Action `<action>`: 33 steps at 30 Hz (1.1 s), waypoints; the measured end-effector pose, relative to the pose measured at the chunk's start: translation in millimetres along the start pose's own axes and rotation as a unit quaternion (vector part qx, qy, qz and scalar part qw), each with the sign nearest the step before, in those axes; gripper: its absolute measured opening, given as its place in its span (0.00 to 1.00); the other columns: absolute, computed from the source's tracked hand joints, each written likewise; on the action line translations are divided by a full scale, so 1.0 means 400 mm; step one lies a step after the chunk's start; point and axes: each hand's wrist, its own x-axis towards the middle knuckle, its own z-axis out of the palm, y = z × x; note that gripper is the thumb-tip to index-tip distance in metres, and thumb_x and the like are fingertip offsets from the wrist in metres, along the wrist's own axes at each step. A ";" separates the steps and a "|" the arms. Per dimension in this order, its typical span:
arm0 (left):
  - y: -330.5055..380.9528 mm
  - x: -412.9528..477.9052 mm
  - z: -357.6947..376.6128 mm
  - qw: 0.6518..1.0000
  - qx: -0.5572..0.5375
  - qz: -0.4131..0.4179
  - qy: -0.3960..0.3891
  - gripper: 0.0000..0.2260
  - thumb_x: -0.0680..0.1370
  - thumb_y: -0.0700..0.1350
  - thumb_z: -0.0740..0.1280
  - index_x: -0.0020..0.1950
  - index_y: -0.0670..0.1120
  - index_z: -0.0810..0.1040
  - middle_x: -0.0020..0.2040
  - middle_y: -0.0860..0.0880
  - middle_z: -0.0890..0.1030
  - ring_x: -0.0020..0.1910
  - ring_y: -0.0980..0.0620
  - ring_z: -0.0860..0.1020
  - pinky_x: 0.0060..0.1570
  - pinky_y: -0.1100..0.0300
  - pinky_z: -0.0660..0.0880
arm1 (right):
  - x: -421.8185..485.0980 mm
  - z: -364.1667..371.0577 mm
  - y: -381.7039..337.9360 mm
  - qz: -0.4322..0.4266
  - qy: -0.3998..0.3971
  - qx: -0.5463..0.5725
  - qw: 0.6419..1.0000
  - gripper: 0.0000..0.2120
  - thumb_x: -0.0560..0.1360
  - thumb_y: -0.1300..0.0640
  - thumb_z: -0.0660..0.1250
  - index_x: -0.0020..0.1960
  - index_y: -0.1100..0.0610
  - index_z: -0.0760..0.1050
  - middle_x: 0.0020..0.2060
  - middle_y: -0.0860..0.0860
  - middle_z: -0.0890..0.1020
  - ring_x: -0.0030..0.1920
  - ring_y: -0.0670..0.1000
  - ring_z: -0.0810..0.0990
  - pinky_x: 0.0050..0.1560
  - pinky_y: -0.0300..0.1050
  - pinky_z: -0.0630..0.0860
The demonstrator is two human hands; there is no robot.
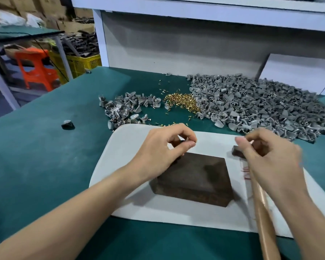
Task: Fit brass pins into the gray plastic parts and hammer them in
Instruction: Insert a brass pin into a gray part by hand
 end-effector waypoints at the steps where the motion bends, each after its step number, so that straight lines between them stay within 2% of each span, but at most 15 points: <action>1: 0.000 -0.002 -0.005 1.000 0.002 0.008 -0.003 0.04 0.75 0.40 0.69 0.44 0.48 0.78 0.36 0.57 0.79 0.30 0.54 0.77 0.39 0.63 0.74 | -0.015 0.011 -0.028 -0.054 -0.007 0.040 0.998 0.06 0.73 0.54 0.71 0.39 0.51 0.77 0.27 0.47 0.77 0.30 0.50 0.75 0.31 0.40 0.72; 2: 0.003 -0.005 -0.007 1.000 0.001 0.015 -0.009 0.03 0.75 0.39 0.69 0.44 0.48 0.79 0.37 0.55 0.79 0.30 0.54 0.78 0.39 0.63 0.75 | -0.029 0.022 -0.049 -0.102 -0.024 0.058 0.993 0.03 0.73 0.56 0.71 0.43 0.51 0.77 0.30 0.47 0.77 0.32 0.49 0.75 0.33 0.41 0.73; 5: 0.020 -0.014 -0.004 0.999 -0.019 0.030 -0.026 0.04 0.75 0.39 0.69 0.44 0.48 0.79 0.38 0.56 0.80 0.28 0.59 0.77 0.37 0.68 0.73 | -0.053 0.050 -0.070 -0.192 -0.054 0.050 0.979 0.06 0.72 0.59 0.70 0.49 0.55 0.80 0.39 0.47 0.78 0.34 0.44 0.77 0.33 0.47 0.77; 8: 0.033 -0.019 0.001 0.998 -0.049 0.027 -0.039 0.07 0.75 0.39 0.69 0.44 0.52 0.78 0.37 0.59 0.79 0.27 0.61 0.75 0.35 0.71 0.71 | -0.056 0.053 -0.073 -0.231 -0.041 0.066 0.970 0.06 0.72 0.62 0.70 0.48 0.59 0.81 0.42 0.49 0.80 0.37 0.47 0.80 0.33 0.50 0.79; 12: 0.034 -0.025 0.004 0.994 -0.093 -0.014 -0.051 0.07 0.76 0.37 0.68 0.45 0.50 0.79 0.37 0.56 0.80 0.26 0.60 0.73 0.33 0.67 0.72 | -0.058 0.050 -0.070 -0.259 -0.027 0.078 0.962 0.03 0.72 0.63 0.71 0.44 0.61 0.82 0.40 0.51 0.82 0.38 0.48 0.80 0.36 0.48 0.79; 15: 0.037 -0.027 0.004 0.989 -0.131 -0.045 -0.055 0.07 0.76 0.36 0.68 0.44 0.49 0.79 0.35 0.56 0.79 0.26 0.58 0.73 0.34 0.66 0.73 | -0.058 0.053 -0.072 -0.262 -0.030 0.075 0.962 0.03 0.73 0.62 0.70 0.43 0.61 0.82 0.39 0.50 0.82 0.38 0.46 0.79 0.36 0.47 0.77; 19: 0.040 -0.027 0.007 0.985 -0.154 -0.065 -0.048 0.06 0.75 0.36 0.68 0.45 0.47 0.80 0.36 0.51 0.81 0.27 0.53 0.79 0.37 0.63 0.76 | -0.060 0.059 -0.070 -0.235 -0.027 0.082 0.968 0.04 0.74 0.59 0.68 0.42 0.59 0.79 0.38 0.47 0.79 0.36 0.47 0.77 0.30 0.50 0.76; 21: 0.042 -0.028 0.009 0.983 -0.166 -0.063 -0.040 0.07 0.76 0.37 0.68 0.50 0.46 0.81 0.40 0.48 0.83 0.33 0.50 0.82 0.42 0.62 0.78 | -0.063 0.061 -0.073 -0.214 -0.020 0.104 0.971 0.04 0.73 0.59 0.67 0.41 0.59 0.78 0.37 0.46 0.77 0.35 0.46 0.76 0.31 0.48 0.76; 25: 0.041 -0.025 0.005 0.986 -0.153 -0.042 -0.042 0.16 0.77 0.32 0.65 0.62 0.46 0.77 0.51 0.42 0.82 0.44 0.49 0.84 0.50 0.61 0.78 | -0.066 0.062 -0.078 -0.141 -0.028 0.164 0.976 0.03 0.70 0.58 0.67 0.39 0.57 0.77 0.36 0.44 0.77 0.34 0.46 0.76 0.31 0.46 0.76; 28: 0.042 -0.025 0.004 0.989 -0.134 -0.032 -0.045 0.18 0.75 0.32 0.67 0.62 0.49 0.76 0.50 0.43 0.80 0.43 0.49 0.83 0.52 0.55 0.79 | -0.067 0.061 -0.081 -0.118 -0.042 0.185 0.975 0.03 0.69 0.56 0.66 0.39 0.56 0.76 0.34 0.45 0.77 0.34 0.47 0.77 0.32 0.43 0.76; 31: 0.035 -0.024 0.005 0.994 -0.100 -0.034 -0.024 0.19 0.73 0.34 0.70 0.59 0.51 0.78 0.45 0.50 0.80 0.41 0.54 0.80 0.53 0.60 0.76 | -0.069 0.061 -0.087 -0.134 -0.052 0.189 0.971 0.03 0.70 0.56 0.65 0.39 0.56 0.75 0.35 0.45 0.76 0.35 0.47 0.76 0.31 0.41 0.74; 33: 0.033 -0.023 0.006 0.996 -0.086 -0.036 -0.016 0.19 0.71 0.34 0.72 0.57 0.51 0.79 0.43 0.51 0.80 0.40 0.54 0.79 0.52 0.60 0.76 | -0.070 0.061 -0.088 -0.147 -0.048 0.192 0.969 0.02 0.70 0.58 0.66 0.39 0.56 0.75 0.37 0.45 0.75 0.37 0.47 0.76 0.30 0.40 0.74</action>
